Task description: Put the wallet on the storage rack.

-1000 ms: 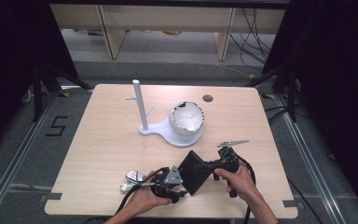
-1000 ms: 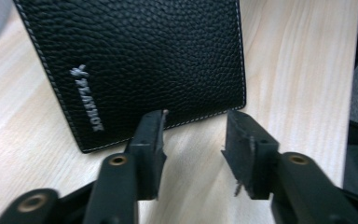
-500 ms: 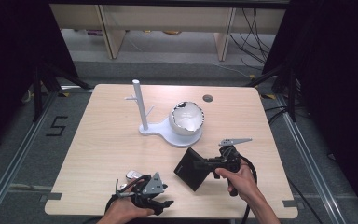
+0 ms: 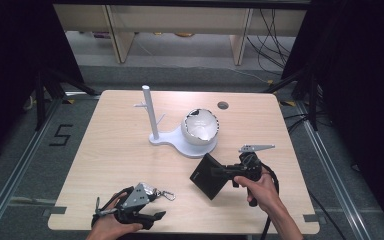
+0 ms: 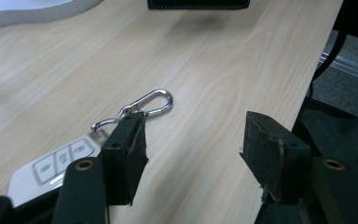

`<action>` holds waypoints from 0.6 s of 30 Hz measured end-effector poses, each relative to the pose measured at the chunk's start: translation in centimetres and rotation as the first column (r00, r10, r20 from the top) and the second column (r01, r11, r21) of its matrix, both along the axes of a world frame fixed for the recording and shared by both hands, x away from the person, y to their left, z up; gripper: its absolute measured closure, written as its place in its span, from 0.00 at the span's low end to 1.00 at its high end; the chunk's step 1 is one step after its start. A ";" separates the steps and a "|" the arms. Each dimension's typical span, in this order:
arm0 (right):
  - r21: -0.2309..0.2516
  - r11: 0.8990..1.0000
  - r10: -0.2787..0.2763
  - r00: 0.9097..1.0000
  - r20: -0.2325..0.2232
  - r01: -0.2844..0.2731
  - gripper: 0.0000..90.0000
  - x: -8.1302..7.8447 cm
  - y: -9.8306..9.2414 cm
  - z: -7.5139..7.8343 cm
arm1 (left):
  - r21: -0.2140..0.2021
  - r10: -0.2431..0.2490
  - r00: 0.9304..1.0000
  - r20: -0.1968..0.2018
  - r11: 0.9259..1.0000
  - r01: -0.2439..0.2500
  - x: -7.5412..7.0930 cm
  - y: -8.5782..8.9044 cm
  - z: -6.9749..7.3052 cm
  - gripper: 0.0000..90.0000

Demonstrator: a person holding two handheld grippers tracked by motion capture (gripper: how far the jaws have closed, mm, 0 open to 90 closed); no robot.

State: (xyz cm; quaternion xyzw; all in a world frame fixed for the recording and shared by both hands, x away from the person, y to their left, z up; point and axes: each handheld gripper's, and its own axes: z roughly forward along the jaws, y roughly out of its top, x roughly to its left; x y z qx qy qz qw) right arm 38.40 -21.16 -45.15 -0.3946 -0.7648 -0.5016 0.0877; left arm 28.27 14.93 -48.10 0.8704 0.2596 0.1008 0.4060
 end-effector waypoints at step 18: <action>0.035 0.994 -0.104 0.990 0.093 0.102 0.85 2.7 -2.9 3.8 | 0.015 0.167 0.985 0.037 0.986 -0.168 -1.1 4.2 -0.8 0.37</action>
